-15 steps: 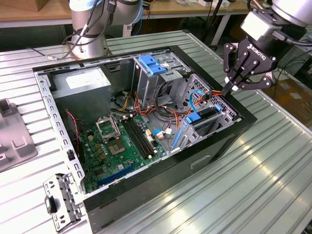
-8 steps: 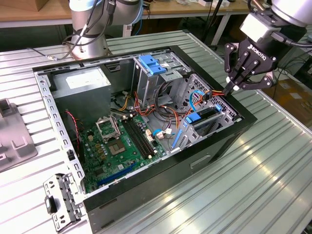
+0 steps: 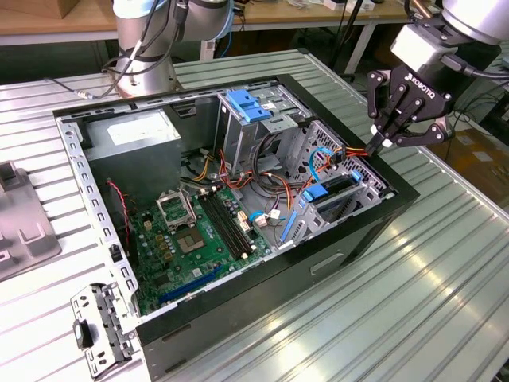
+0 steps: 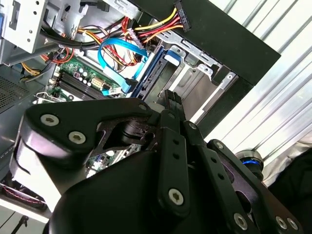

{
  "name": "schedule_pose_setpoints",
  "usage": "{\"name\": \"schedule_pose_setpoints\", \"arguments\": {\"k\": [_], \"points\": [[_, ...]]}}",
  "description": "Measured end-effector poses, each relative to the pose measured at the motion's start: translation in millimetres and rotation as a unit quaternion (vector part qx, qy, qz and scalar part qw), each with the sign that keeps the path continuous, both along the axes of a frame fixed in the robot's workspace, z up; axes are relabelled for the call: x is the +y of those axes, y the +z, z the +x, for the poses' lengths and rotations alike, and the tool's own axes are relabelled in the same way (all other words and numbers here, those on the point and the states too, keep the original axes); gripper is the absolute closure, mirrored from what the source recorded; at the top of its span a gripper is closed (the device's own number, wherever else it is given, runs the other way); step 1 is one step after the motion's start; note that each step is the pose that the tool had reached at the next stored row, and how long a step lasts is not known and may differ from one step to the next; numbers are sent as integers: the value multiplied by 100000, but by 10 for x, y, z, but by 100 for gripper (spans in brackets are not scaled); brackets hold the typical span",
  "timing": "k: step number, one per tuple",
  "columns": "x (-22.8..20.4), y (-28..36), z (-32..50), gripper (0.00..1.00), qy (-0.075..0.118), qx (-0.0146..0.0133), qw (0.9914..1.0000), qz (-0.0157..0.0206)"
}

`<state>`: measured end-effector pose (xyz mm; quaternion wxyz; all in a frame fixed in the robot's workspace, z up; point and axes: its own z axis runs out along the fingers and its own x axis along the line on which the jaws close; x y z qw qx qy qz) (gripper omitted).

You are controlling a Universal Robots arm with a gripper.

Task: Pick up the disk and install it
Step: 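Insert the first disk wire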

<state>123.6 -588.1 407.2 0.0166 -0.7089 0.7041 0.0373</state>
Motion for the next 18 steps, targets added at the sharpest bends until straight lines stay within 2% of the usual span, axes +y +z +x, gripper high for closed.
{"name": "schedule_pose_setpoints", "arguments": {"k": [11,18], "points": [[0,0,0,89,1812,3,99984,-3],[0,0,0,89,3788,3,99928,-1]]}}
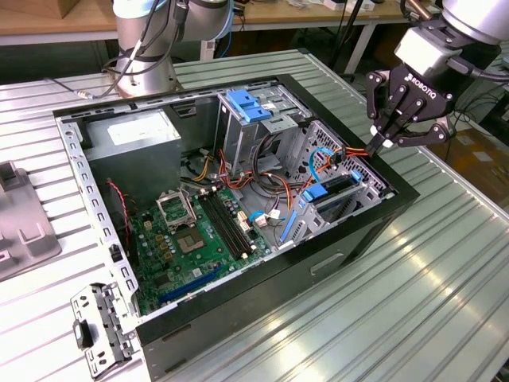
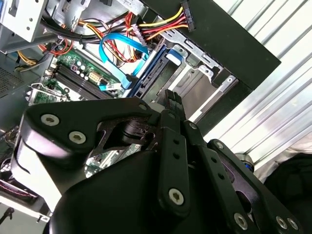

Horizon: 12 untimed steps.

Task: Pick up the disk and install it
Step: 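Insert the first disk wire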

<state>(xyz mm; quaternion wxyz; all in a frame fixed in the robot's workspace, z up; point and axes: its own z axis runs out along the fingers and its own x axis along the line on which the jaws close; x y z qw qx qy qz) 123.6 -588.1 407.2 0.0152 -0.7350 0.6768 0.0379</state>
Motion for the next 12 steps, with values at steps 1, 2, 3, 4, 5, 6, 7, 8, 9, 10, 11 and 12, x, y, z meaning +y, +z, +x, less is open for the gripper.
{"name": "schedule_pose_setpoints", "arguments": {"k": [1,2,3,4,5,6,7,8,9,10,11,12], "points": [[0,0,0,89,135,-1,100000,0],[0,0,0,89,338,1,99999,-2],[0,0,0,89,588,0,99998,2],[0,0,0,89,841,0,99996,-1],[0,0,0,89,991,-1,99995,2],[0,0,0,89,1130,0,99994,-3],[0,0,0,89,1291,-2,99992,1],[0,0,0,89,1456,-1,99989,1],[0,0,0,89,1621,-2,99987,0],[0,0,0,89,1787,0,99984,-4],[0,0,0,89,2038,0,99979,-4],[0,0,0,89,2190,-2,99976,1]]}}
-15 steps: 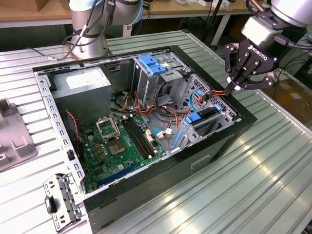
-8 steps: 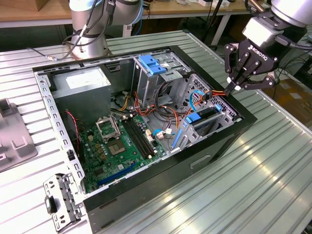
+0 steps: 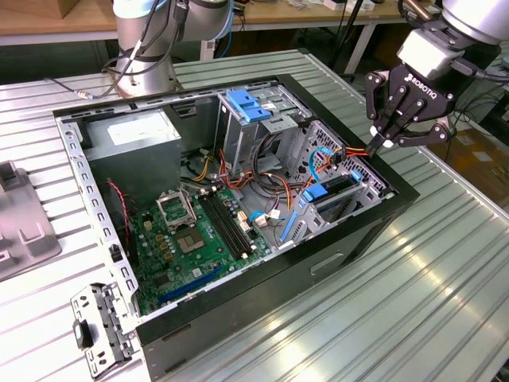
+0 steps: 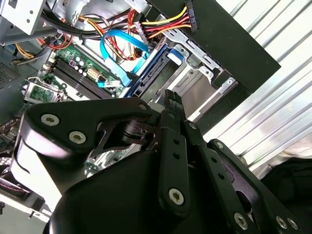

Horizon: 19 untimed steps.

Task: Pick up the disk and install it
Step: 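Insert the first disk wire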

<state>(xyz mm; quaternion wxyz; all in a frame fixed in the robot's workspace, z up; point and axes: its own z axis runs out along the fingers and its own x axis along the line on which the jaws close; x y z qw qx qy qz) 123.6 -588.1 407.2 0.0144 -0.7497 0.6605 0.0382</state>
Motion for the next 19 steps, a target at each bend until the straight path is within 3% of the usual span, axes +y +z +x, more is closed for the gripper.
{"name": "schedule_pose_setpoints", "arguments": {"k": [11,19], "points": [[0,0,0,89,2996,2,99955,0],[0,0,0,89,5982,-1,99821,-1]]}}
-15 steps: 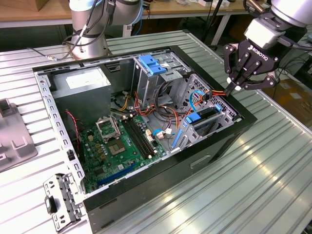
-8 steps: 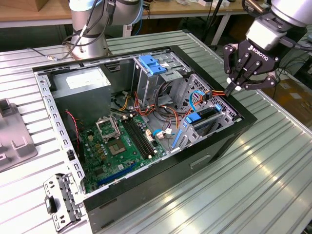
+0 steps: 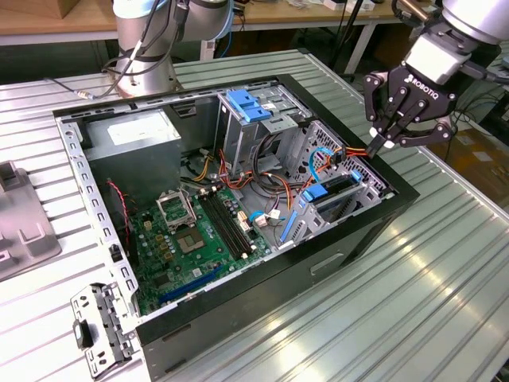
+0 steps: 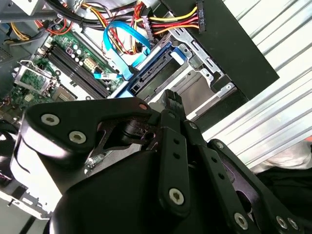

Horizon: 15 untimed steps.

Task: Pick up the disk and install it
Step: 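Insert the first disk wire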

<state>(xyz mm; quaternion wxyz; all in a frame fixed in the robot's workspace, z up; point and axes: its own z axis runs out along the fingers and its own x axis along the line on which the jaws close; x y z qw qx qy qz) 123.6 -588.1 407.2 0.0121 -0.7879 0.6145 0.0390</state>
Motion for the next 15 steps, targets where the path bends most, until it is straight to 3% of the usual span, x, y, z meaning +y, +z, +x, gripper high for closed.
{"name": "schedule_pose_setpoints", "arguments": {"k": [9,15], "points": [[0,0,0,89,3378,0,99943,-1],[0,0,0,89,5578,1,99844,2]]}}
